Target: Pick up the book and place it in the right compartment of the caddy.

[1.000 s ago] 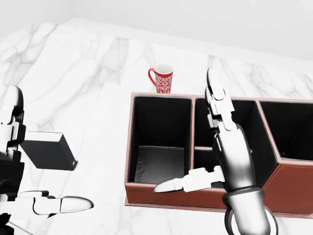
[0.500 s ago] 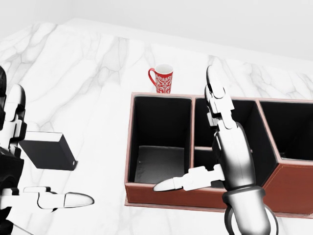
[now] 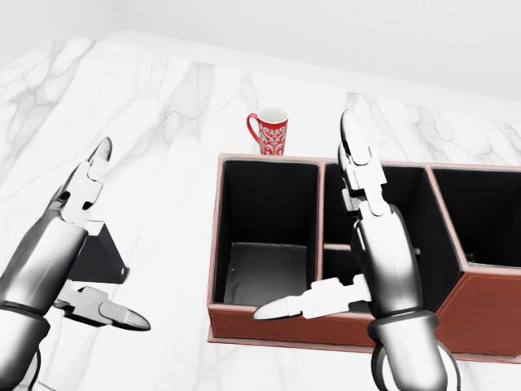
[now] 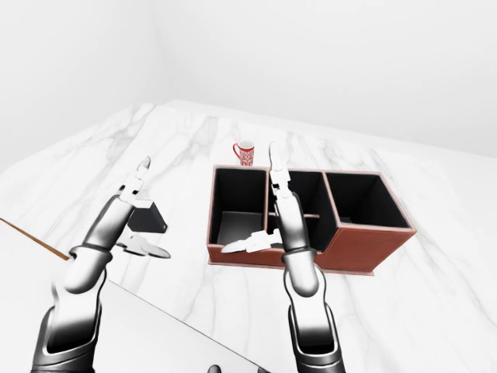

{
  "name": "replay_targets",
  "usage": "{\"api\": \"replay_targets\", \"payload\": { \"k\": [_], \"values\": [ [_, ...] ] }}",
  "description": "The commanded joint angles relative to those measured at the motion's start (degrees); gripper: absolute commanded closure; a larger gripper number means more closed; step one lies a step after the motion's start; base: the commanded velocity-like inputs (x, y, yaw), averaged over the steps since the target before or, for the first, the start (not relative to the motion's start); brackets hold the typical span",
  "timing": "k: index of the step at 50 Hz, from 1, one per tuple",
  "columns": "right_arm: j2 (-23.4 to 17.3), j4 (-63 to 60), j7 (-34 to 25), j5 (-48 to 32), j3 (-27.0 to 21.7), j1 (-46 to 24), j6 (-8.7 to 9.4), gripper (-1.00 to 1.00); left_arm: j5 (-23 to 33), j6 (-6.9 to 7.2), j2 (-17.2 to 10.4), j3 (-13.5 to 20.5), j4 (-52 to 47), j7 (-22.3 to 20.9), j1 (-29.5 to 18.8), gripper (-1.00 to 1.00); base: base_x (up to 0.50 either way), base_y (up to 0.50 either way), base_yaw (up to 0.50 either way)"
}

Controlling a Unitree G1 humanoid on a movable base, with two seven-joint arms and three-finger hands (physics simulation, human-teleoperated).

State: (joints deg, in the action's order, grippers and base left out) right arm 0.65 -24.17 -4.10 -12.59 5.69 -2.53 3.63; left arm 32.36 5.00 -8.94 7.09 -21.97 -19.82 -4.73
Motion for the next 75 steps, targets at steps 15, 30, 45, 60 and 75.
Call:
{"api": "replay_targets", "payload": {
  "k": [15,30,45,60,75],
  "values": [
    [0.07,0.43,0.01,0.05,0.34,0.31,-0.49,-1.0,25.21,0.0,-6.56,-0.23,22.27,-4.72,-12.45,-1.0,0.0,0.0,0.0],
    [0.08,0.87,-0.08,0.21,0.1,-0.3,-0.39,-1.0,30.14,0.0,-8.03,-1.37,32.17,-3.23,-17.89,-1.0,0.0,0.0,0.0],
    [0.15,1.07,-0.02,0.22,0.31,-0.16,-0.61,-1.0,31.66,0.0,-9.44,-2.6,43.82,0.11,-24.16,-1.0,0.0,0.0,0.0],
    [0.16,1.65,0.0,0.12,0.53,0.18,-1.24,-1.0,32.74,0.0,-11.76,-3.81,55.63,5.05,-29.57,-1.0,0.0,0.0,0.0],
    [0.28,1.52,0.02,-0.24,0.71,0.14,-1.21,-1.0,32.93,0.0,-13.34,-4.61,65.56,9.98,-32.97,-1.0,0.0,0.0,0.0]
  ]
}}
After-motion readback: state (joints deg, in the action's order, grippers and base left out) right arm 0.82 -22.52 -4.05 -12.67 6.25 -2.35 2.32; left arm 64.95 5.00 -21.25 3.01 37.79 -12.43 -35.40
